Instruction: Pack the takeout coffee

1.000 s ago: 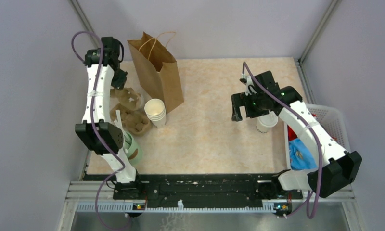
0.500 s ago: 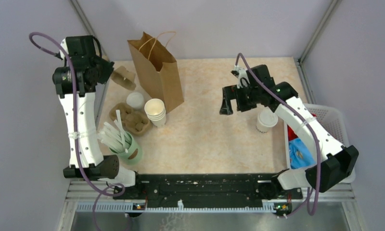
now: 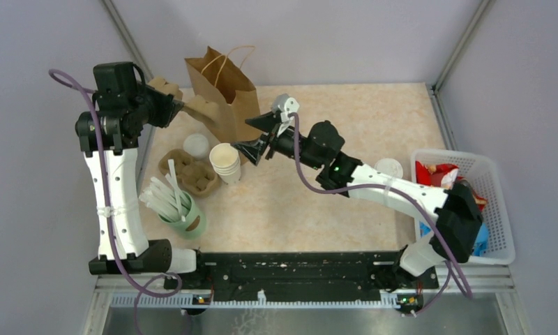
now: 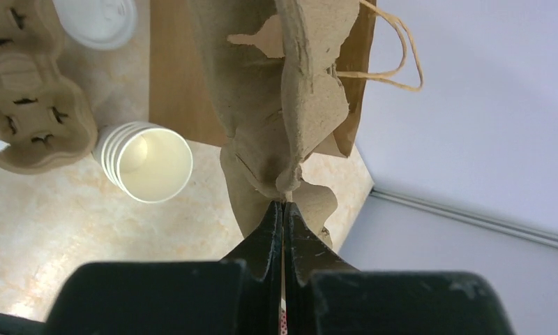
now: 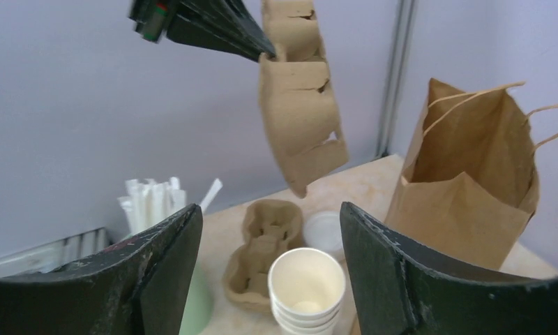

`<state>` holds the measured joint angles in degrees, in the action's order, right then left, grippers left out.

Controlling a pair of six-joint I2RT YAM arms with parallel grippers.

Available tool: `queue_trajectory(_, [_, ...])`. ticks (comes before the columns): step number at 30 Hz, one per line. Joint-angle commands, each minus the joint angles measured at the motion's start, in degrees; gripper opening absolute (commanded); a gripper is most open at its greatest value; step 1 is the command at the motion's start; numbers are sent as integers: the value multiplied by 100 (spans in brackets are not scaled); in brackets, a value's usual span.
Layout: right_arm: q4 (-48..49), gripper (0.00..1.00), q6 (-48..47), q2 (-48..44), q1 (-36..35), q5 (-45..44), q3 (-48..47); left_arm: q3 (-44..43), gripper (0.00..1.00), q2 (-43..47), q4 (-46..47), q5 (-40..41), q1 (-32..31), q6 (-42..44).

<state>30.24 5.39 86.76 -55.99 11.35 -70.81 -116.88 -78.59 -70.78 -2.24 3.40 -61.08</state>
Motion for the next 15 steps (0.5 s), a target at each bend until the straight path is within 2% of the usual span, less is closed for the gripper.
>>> queue_trajectory(1, [1735,69,-867,400,-44,14,-159,181,0,322,347,-475,38,-286])
queue_trajectory(5, [2149,68,-1312,602,-43,120,-54,180,0,355,271,-553,43,-314])
queue_trajectory(9, [2151,67,-1577,750,-44,191,-120,217,0,399,240,-629,40,-351])
queue_trajectory(15, [2082,57,-1533,903,-44,310,-215,204,0,440,247,-702,38,-417])
